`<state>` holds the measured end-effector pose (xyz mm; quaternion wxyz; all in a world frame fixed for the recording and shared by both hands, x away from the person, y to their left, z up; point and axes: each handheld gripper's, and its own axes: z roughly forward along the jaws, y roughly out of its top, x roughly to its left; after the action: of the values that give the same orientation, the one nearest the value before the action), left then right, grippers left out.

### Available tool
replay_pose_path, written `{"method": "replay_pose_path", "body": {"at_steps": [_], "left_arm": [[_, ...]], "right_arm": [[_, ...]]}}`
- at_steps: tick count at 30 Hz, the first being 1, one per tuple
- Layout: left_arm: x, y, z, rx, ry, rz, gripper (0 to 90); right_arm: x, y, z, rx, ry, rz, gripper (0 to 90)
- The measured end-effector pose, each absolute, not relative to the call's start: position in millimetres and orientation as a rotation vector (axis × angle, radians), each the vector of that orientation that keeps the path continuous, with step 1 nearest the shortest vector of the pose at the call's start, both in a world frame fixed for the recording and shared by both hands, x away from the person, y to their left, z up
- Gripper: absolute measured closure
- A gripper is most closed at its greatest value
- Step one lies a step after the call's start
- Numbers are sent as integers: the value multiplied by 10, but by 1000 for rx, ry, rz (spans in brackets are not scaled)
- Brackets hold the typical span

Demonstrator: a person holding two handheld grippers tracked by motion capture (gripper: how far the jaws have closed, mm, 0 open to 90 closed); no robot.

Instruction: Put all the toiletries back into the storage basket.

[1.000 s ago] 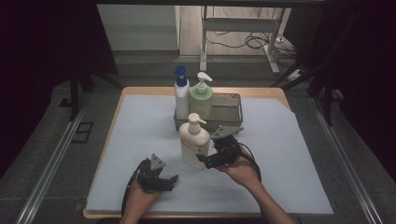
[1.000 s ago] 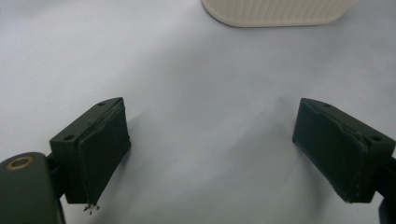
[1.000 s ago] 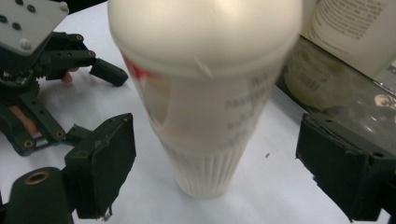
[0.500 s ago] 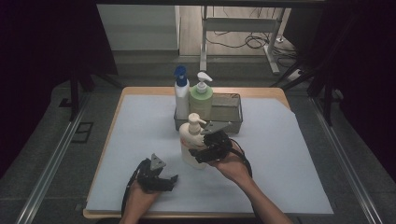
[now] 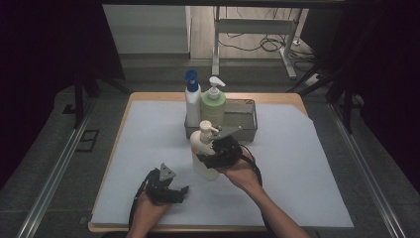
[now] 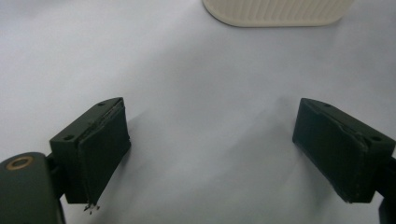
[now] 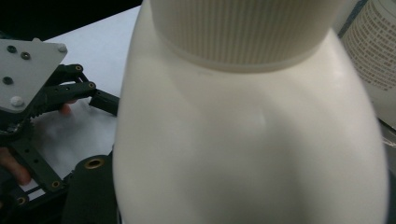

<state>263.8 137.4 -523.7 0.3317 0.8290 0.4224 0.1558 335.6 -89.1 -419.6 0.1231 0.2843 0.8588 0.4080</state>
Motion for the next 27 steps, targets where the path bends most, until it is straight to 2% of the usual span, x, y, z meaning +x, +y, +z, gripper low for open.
{"method": "replay_pose_path", "body": {"at_steps": [14,27], "left_arm": [[2638,1374,-5237,2167,1105,407,106],[2639,1374,-5237,2167,1104,406,106]], "right_arm": [[3254,-931,-4079,808,2466,1197,366],[3265,-1193,-3879,866,2431,1202,367]]}}
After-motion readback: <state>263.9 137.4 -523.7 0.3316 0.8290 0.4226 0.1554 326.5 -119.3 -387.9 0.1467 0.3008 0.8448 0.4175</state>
